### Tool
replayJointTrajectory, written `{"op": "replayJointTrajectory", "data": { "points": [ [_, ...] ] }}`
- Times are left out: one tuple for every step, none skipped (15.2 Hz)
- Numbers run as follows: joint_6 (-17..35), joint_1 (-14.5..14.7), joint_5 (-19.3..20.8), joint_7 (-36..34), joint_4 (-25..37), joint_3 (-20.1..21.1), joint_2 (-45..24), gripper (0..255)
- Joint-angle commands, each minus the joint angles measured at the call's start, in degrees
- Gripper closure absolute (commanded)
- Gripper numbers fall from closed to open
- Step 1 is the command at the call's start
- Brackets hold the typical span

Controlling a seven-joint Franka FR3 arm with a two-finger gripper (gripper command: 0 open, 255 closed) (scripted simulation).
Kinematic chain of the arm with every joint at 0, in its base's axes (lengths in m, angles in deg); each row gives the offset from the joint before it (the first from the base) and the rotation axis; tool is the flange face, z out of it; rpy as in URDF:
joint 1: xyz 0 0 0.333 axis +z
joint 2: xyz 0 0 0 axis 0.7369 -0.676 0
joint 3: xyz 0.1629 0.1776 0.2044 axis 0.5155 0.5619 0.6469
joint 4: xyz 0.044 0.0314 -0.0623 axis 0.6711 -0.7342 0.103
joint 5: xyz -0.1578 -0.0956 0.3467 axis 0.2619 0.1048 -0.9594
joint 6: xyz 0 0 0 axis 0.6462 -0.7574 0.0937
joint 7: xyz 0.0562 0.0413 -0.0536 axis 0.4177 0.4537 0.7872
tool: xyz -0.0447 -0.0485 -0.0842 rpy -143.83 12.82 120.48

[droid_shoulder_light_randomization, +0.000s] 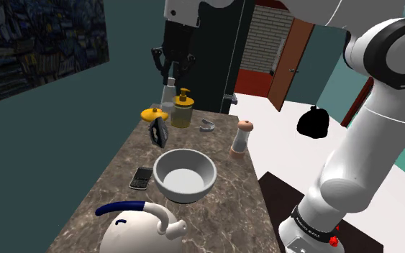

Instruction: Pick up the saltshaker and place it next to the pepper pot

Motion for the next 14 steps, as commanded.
{"op": "replayJointTrajectory", "data": {
  "points": [
    [0.6, -1.6, -1.2, 3.3, -4.2, -1.6, 3.4, 255],
    [0.7, -2.3, -1.7, 4.8, -5.7, -2.3, 4.8, 255],
    [0.7, -2.9, -2.0, 6.3, -7.1, -3.2, 6.1, 255],
    [0.7, -3.5, -2.3, 7.7, -8.5, -4.0, 7.4, 255],
    [0.6, -4.0, -2.5, 9.2, -9.8, -4.8, 8.6, 255],
    [0.5, -4.6, -2.7, 10.6, -11.0, -5.7, 9.7, 255],
    [0.4, -5.1, -2.8, 12.1, -12.1, -6.6, 10.8, 255],
    [0.3, -5.6, -2.9, 13.5, -13.1, -7.4, 11.8, 255],
    [0.2, -6.2, -2.9, 14.9, -14.1, -8.3, 12.7, 255],
    [0.0, -6.7, -2.9, 16.3, -15.0, -9.2, 13.6, 255],
    [-0.1, -7.2, -2.9, 17.7, -15.8, -10.1, 14.4, 255],
    [-0.3, -7.7, -2.8, 19.1, -16.6, -11.0, 15.2, 255],
    [-0.5, -8.2, -2.6, 20.5, -17.3, -11.9, 15.9, 255],
    [-0.6, -8.7, -2.5, 21.9, -17.9, -12.9, 16.5, 255]
  ]
}}
